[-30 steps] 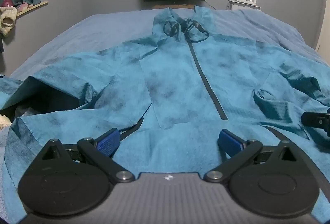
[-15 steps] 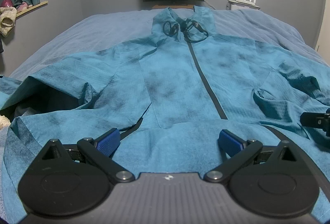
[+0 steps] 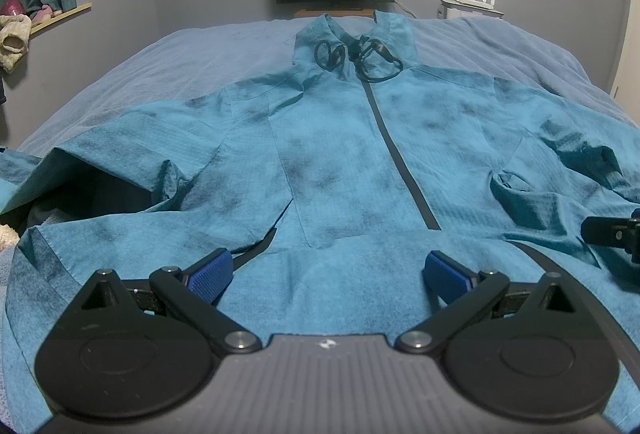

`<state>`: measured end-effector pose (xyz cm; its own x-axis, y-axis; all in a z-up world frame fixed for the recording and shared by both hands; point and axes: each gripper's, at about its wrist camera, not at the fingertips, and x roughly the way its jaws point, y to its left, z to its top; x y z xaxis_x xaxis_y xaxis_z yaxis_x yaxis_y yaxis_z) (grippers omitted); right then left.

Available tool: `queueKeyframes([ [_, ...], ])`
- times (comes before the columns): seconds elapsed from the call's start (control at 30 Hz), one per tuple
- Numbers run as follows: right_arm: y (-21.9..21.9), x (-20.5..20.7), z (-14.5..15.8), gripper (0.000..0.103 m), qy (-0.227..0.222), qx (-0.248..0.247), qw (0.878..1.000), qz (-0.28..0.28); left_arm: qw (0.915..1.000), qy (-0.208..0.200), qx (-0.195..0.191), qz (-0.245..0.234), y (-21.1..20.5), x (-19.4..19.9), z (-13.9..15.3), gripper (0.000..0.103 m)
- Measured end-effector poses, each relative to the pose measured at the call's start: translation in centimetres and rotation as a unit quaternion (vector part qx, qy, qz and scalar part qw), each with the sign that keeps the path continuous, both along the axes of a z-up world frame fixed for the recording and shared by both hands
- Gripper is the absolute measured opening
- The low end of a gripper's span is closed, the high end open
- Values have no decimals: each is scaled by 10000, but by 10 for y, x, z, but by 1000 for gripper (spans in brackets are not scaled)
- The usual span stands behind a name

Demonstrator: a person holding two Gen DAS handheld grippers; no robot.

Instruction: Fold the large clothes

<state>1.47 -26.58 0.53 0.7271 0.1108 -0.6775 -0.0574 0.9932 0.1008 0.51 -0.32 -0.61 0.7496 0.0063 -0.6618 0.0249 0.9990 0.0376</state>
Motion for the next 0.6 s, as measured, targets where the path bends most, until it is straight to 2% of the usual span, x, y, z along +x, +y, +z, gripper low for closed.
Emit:
queueKeyframes([
  [0.6, 1, 1, 0, 103, 18, -1, 10000, -1, 10000, 1, -1, 1, 0, 0, 0, 103],
])
